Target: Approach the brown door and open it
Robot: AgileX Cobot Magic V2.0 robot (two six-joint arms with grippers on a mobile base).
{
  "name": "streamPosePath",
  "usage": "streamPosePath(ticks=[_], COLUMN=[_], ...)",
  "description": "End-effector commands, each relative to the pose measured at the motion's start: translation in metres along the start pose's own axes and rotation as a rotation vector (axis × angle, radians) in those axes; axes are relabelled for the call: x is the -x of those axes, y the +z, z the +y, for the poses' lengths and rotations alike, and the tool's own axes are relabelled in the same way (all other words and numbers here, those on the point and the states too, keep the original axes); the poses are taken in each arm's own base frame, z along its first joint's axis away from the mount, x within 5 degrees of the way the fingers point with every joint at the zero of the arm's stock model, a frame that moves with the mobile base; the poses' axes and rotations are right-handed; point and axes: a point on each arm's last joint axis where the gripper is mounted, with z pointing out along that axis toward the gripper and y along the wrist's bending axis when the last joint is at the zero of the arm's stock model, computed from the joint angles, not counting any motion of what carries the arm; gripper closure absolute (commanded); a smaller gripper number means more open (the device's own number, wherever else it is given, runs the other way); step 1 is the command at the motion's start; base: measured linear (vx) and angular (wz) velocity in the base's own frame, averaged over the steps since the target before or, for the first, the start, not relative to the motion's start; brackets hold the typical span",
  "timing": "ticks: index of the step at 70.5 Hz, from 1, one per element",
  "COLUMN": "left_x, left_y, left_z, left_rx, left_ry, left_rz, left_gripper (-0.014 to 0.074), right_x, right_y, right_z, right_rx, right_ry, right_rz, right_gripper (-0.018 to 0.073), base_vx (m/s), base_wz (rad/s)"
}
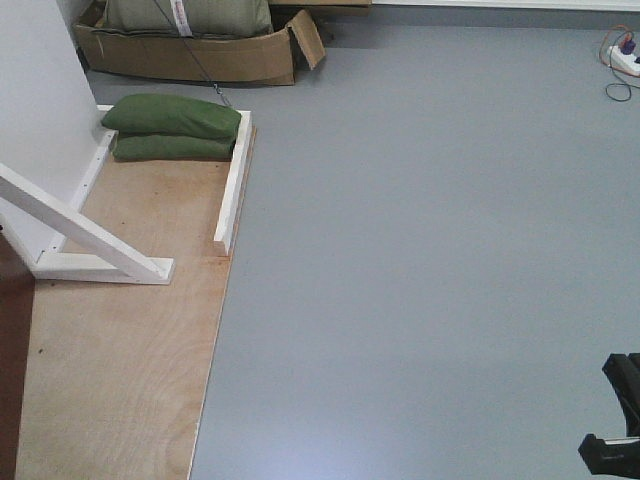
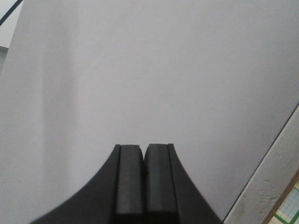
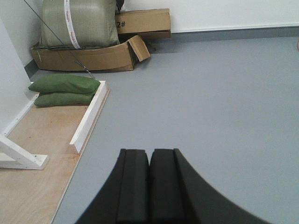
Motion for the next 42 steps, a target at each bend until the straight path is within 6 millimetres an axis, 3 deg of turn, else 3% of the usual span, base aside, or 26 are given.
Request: streamPosePath(ticks=[1, 15, 42], left_x=[0.021, 0.030, 0.057], left_y=[-0.014, -0.031, -0.085], left_z=[-0.005, -0.002, 0.011], left_rx=[-0.127, -0.262, -0.554], left_ry=[-0.094, -0.175, -0.323], left_rz=[-0.010, -0.017, -0.023], left_gripper=[0.0580, 0.0580, 0.0580], right_x=[0.007, 0.007, 0.007], right_y=[-0.001, -0.001, -0.001], right_z=[0.000, 0.000, 0.000], right_rx=[-0.003, -0.003, -0.003], right_ry=[-0.016, -0.016, -0.016], right_rz=[-0.094, -0.095, -0.095], right_gripper=[0.0559, 0.0559, 0.0559], base_vx=[0.00, 0.00, 0.00], base_wz=[0.00, 0.00, 0.00])
